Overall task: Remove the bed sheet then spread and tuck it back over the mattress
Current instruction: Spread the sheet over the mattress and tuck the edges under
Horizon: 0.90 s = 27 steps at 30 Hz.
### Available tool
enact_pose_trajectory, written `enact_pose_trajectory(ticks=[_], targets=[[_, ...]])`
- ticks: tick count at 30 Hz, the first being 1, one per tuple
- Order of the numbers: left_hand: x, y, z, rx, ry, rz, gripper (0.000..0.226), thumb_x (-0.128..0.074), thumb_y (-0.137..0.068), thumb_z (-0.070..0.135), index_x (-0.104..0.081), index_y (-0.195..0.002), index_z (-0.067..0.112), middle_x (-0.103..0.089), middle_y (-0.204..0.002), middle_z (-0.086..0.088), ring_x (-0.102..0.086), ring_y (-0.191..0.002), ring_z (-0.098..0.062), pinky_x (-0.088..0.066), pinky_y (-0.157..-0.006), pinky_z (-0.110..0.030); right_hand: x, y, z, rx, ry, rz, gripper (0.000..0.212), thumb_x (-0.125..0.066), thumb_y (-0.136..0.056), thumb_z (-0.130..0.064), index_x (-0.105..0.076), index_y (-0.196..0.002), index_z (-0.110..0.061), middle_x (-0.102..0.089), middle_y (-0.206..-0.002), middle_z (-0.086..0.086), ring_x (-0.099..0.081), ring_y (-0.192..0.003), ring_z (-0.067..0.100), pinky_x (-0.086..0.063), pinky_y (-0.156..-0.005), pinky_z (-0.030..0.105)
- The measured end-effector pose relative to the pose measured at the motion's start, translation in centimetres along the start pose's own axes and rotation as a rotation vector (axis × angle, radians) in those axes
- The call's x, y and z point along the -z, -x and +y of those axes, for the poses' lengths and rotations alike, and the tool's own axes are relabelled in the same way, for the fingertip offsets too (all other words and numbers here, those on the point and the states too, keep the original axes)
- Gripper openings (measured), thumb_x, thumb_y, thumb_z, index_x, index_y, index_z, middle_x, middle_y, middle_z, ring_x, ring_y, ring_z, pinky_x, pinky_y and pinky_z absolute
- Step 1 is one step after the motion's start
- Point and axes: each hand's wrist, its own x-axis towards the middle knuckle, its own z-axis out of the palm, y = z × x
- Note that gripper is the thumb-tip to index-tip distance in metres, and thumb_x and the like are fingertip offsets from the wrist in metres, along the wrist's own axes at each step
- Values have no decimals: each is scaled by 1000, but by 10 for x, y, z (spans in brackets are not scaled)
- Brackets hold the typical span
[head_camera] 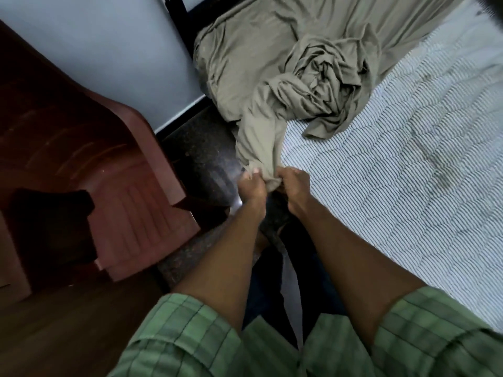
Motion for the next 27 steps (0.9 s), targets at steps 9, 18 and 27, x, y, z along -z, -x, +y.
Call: enact_pose_trajectory(ticks=[9, 18, 27], targets=[[23, 109, -36, -101, -213, -687, 23, -57, -101, 32, -71, -87, 21, -69, -96, -7, -63, -92, -21, -52, -94, -43, 82, 52, 15, -394, -712, -127, 37, -53, -86, -22, -69, -109, 1, -71, -102, 22, -66, -90, 35, -50, -100, 41], [10, 162, 21, -281, -100, -216, 14, -72, -77, 26, -67, -79, 13, -66, -71, 10, -59, -66, -5, -48, -63, -24, 121, 78, -28, -130, 195, -43, 19, -59, -97, -8, -58, -79, -15, -61, -72, 9, -57, -60, 19, -45, -38, 20], [-20, 213, 23, -118, -109, -512, 16, -72, -87, 4, -72, -73, 12, -68, -65, 5, -59, -61, -8, -48, -58, -23, 196, 89, -55, -463, 961, -415, 38, -38, -107, -18, -53, -76, -4, -59, -44, 4, -55, -34, 9, -41, -36, 16]])
